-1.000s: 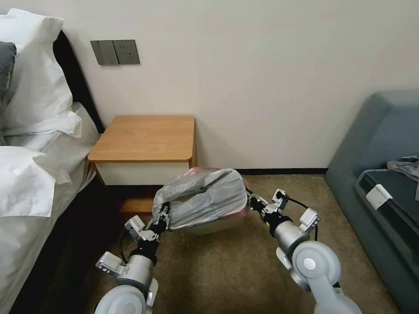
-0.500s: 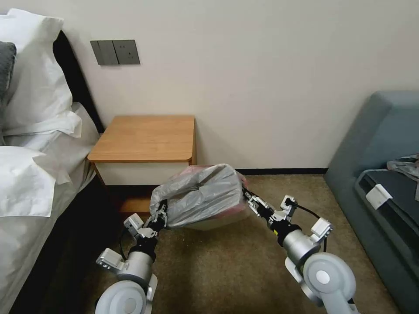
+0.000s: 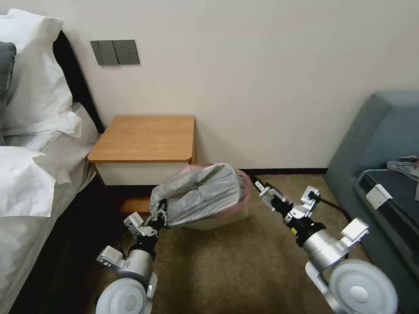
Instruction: Pick up the garbage bag from the table and place it over the trash can.
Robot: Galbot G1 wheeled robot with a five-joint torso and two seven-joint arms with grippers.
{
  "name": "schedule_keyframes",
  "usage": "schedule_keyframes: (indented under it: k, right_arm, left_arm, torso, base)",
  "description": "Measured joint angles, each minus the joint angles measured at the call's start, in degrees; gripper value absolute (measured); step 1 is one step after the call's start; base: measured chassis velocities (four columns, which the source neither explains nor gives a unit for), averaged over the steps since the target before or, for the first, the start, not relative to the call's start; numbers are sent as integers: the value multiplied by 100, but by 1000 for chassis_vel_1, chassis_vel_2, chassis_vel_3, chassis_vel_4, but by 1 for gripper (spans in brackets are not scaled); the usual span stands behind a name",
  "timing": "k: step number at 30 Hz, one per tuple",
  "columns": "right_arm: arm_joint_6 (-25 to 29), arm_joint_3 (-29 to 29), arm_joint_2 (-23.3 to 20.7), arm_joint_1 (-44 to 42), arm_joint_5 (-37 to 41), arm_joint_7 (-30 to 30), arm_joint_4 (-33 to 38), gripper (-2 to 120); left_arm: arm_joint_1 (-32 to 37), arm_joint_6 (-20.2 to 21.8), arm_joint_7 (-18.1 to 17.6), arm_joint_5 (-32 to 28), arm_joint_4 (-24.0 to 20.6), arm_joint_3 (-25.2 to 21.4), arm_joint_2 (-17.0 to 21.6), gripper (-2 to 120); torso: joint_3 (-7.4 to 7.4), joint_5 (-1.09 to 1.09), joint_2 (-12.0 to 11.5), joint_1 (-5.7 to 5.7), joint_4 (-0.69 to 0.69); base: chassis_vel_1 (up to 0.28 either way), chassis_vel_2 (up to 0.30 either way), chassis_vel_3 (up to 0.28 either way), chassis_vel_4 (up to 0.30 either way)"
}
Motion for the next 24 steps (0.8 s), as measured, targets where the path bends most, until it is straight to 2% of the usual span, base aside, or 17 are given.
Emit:
schedule_keyframes:
  k: [1,3,6,8,9,10,12,16,18,19,22,23,24]
  right_arm:
    - [0,0,0,0,0,0,0,100]
    - [-99,-205,-589,336,-249,-181,28,100]
    - [-143,-296,-841,492,-407,-301,21,100]
    - [-219,-593,-1546,955,-770,-649,-87,100]
    - [-219,-593,-1546,955,-770,-649,-87,100]
    - [-246,-866,-1990,1294,-998,-810,-189,100]
    - [-248,-1338,-2507,1771,-1322,-926,-338,98]
    - [-255,-1726,-2833,2195,-1479,-1003,-433,91]
    - [-320,-2199,-3075,2638,-1499,-1017,-498,80]
    - [-320,-2199,-3075,2638,-1499,-1017,-498,80]
    - [-482,-3102,-3252,3540,-1463,-923,-696,64]
    - [-482,-3102,-3252,3540,-1463,-923,-696,64]
    - [-572,-3420,-3261,3895,-1372,-832,-760,59]
  left_arm:
    - [0,0,0,0,0,0,0,7]
    - [-2,-34,53,232,6,41,41,7]
    - [-4,-45,85,333,6,56,41,7]
    - [9,-124,177,660,6,88,38,7]
    - [9,-124,177,660,6,88,38,7]
    - [19,-174,222,864,6,101,33,7]
    - [25,-221,271,1116,-14,114,18,7]
    - [21,-285,308,1365,-19,133,-8,7]
    - [1,-380,358,1680,-10,167,-40,7]
    - [1,-380,358,1680,-10,167,-40,7]
    - [-30,-463,388,2023,-10,195,-64,7]
    - [-30,-463,388,2023,-10,195,-64,7]
    - [-31,-509,411,2154,-9,196,-68,7]
  torso:
    - [0,0,0,0,0]
    - [0,2,0,0,1]
    - [0,1,0,0,0]
    - [0,2,0,0,-1]
    - [0,2,0,0,-1]
    - [0,2,0,0,0]
    - [1,1,0,0,1]
    - [1,1,0,0,1]
    - [1,0,0,0,0]
    - [1,0,0,0,0]
    - [1,1,0,0,0]
    - [1,1,0,0,0]
    - [1,2,0,0,1]
  base:
    - [0,0,0,0]
    - [0,0,0,0]
    - [0,0,0,0]
    - [0,0,0,0]
    - [0,0,0,0]
    - [0,0,0,0]
    - [0,0,0,0]
    - [0,0,0,0]
    - [0,0,0,0]
    - [0,0,0,0]
    - [0,0,0,0]
    - [0,0,0,0]
    - [0,0,0,0]
